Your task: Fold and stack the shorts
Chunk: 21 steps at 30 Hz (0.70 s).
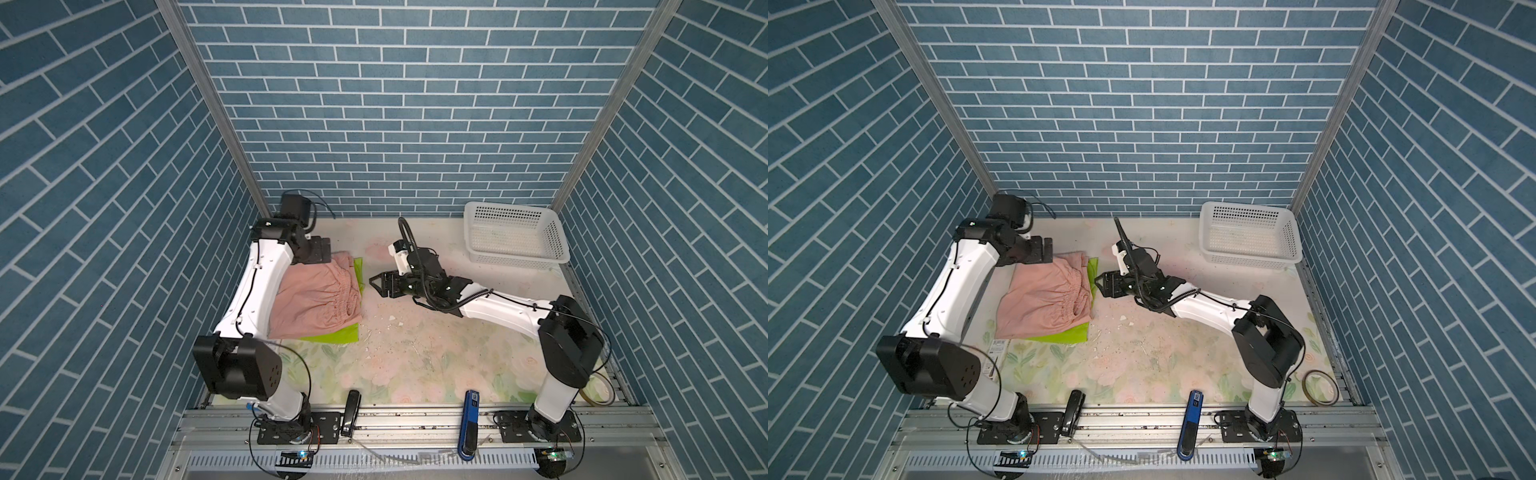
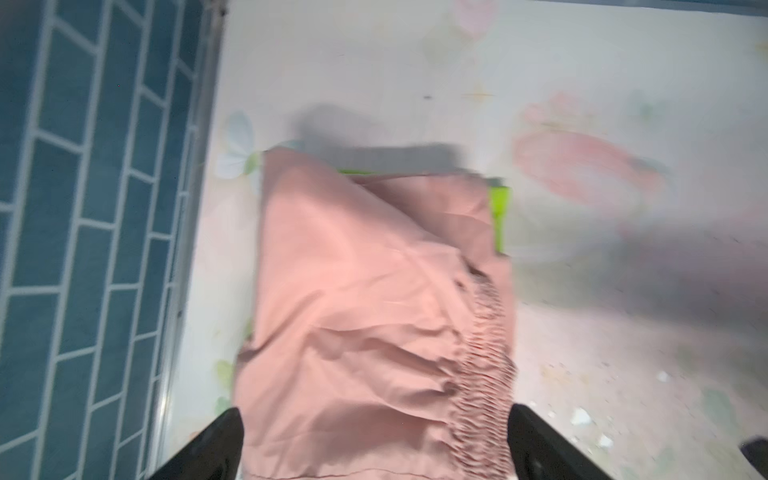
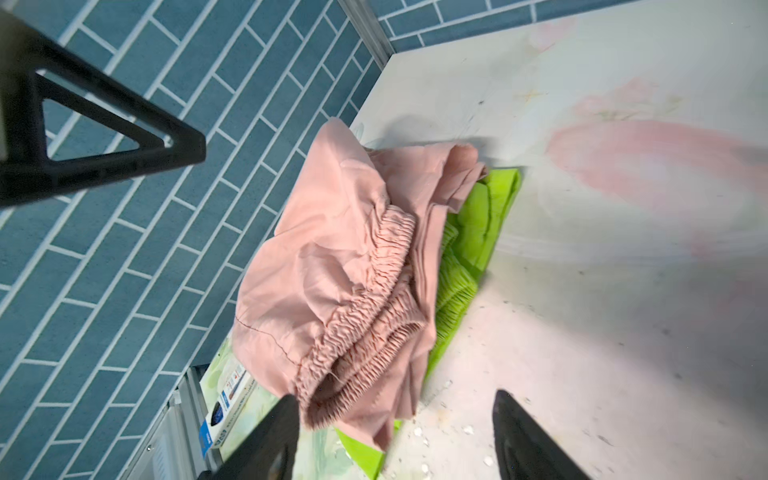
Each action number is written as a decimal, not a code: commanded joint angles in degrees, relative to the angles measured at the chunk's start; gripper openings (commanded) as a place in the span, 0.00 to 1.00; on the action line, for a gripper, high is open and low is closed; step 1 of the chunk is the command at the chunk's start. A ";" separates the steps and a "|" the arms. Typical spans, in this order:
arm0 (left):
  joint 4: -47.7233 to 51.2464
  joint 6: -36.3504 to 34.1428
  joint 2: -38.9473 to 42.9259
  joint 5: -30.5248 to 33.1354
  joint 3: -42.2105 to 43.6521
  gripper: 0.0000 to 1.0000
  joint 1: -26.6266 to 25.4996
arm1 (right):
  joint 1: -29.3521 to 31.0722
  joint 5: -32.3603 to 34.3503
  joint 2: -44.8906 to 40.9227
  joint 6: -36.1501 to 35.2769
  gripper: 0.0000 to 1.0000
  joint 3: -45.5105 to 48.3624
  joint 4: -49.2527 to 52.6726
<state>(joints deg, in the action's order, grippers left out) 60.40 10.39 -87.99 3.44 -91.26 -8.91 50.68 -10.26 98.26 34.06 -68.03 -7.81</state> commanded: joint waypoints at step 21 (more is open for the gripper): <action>-21.00 10.48 -9.60 -1.74 32.91 1.00 -10.25 | -6.30 11.90 -26.28 -2.12 0.74 25.66 4.97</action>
<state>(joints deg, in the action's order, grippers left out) 42.50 22.87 -93.80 0.19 -55.79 -18.90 44.58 -0.14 73.12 31.46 -42.48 -3.40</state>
